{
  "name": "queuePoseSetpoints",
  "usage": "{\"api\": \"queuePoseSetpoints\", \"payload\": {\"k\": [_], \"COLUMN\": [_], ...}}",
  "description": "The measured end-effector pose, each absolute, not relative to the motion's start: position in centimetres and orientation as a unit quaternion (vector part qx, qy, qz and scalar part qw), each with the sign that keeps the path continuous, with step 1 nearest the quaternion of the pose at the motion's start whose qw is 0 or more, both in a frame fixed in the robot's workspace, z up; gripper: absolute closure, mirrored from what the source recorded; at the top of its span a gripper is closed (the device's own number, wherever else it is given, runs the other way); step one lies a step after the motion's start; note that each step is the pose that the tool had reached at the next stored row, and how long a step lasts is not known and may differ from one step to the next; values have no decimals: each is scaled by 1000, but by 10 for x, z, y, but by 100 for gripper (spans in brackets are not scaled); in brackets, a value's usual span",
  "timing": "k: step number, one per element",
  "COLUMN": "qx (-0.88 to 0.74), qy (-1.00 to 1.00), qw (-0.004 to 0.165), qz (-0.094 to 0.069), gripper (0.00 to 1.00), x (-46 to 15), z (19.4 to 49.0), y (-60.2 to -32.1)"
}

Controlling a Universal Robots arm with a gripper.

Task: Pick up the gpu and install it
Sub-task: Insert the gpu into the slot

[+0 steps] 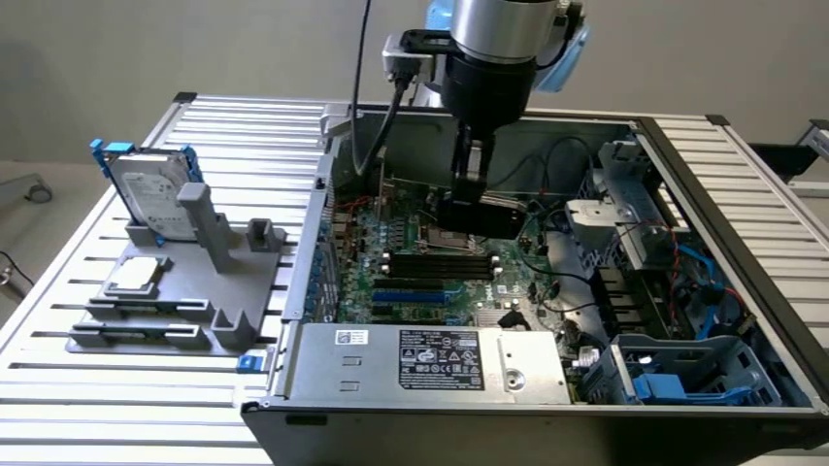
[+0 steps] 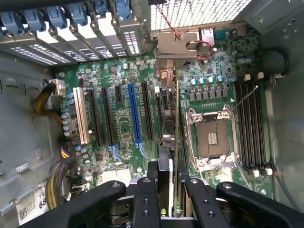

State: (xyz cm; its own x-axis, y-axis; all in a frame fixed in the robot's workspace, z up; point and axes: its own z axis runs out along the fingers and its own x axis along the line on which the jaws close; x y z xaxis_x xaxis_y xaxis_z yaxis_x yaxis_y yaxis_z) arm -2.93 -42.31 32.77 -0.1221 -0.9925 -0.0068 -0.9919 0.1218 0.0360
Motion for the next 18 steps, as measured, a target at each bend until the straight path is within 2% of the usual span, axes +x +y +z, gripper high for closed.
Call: {"api": "queuePoseSetpoints", "payload": {"k": [18], "qx": [690], "qy": [-724], "qw": [9], "qz": [-17], "gripper": [74], "x": [-36], "z": [317], "y": [-449]}}
